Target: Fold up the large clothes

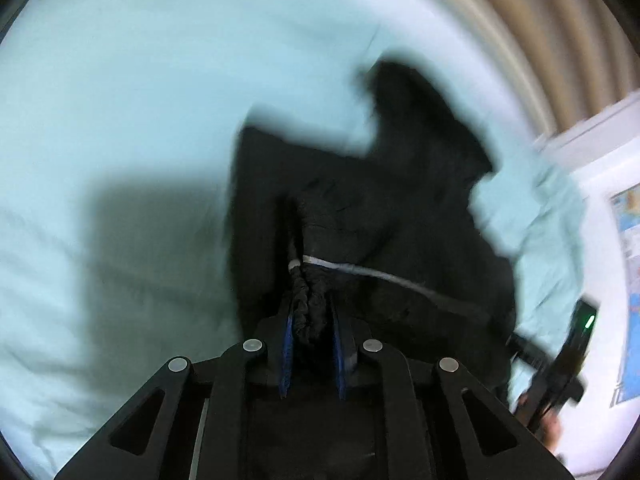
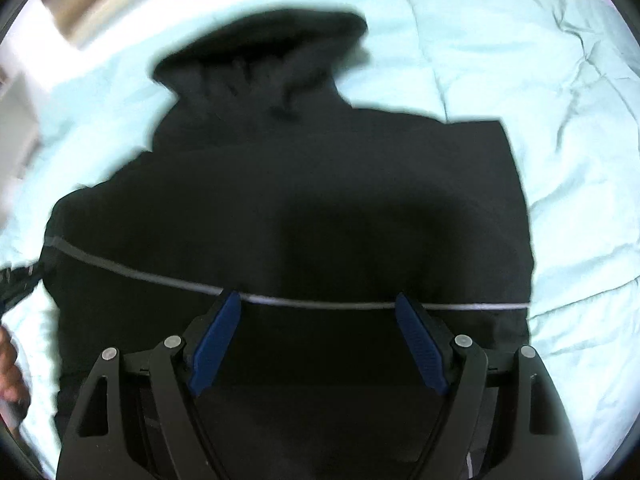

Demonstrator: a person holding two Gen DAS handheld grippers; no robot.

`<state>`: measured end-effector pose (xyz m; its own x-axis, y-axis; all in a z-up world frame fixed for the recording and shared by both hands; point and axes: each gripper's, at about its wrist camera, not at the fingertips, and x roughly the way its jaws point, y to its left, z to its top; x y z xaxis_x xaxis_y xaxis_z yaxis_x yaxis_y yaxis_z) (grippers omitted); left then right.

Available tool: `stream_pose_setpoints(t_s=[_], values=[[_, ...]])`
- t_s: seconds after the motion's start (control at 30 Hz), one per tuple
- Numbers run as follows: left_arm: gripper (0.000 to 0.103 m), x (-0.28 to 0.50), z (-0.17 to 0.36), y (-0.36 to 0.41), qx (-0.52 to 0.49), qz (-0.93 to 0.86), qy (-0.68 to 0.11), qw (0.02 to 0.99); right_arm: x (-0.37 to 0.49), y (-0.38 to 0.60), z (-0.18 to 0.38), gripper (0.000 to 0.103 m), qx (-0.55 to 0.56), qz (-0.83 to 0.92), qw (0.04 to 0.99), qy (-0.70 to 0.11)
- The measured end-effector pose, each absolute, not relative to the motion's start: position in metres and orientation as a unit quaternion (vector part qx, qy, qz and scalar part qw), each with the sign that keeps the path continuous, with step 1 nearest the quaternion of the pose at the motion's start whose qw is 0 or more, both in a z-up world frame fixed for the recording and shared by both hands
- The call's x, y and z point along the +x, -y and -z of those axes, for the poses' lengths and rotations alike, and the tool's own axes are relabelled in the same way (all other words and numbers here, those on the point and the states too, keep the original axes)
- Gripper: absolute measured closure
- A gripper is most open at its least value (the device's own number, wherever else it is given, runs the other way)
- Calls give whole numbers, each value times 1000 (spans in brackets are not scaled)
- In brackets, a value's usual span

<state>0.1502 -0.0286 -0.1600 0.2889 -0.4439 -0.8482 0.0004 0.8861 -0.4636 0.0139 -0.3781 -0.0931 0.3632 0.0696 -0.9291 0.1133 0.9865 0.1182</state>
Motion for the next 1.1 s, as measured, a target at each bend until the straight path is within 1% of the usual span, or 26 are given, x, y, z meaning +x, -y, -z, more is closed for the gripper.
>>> stream_pose_setpoints(t_s=[0.07,0.17,0.23,0.33,0.37,0.4,0.47,0.5,0.57,0.63,0.67,0.73,0.77,0.83,0.93,1.03,1.1], values=[[85,150,171,33,-179,139,-584,779,20,374,112,20,64,20,811,-581],[83,154,163,29,-198,135,-586,774,24,375,121,19,62,16,809,-585],[79,153,145,29,-188,128,-573,788,25,378,119,19,72,9,807,-586],[78,139,103,26,-122,75,-531,835,21,383,102,20,80,-2,809,-582],[76,134,89,26,-112,75,-512,848,17,387,92,20,88,-7,813,-576],[70,129,76,27,-117,88,-496,856,13,390,85,20,94,-9,817,-569],[62,124,60,35,-131,125,-478,859,3,396,67,20,101,-10,826,-554],[61,123,58,47,-131,154,-479,854,-1,398,62,20,98,-6,830,-549],[61,126,67,67,-115,180,-493,843,-3,402,61,20,83,6,832,-549],[61,135,93,92,-86,176,-525,828,-4,403,73,20,54,22,825,-562],[61,142,116,102,-74,166,-557,810,-3,405,84,20,44,35,815,-576],[72,153,159,104,-63,121,-618,774,-5,415,105,20,57,37,795,-602],[73,156,168,98,-85,115,-625,767,-5,421,112,19,75,29,789,-608],[74,161,158,90,-106,117,-620,768,-2,425,111,19,82,22,786,-613],[74,166,129,86,-104,122,-597,786,3,426,94,19,72,0,789,-610],[74,184,99,92,-94,125,-564,811,19,430,68,20,83,-27,805,-587],[74,203,92,97,-99,119,-558,815,36,432,51,20,79,-26,821,-565]])
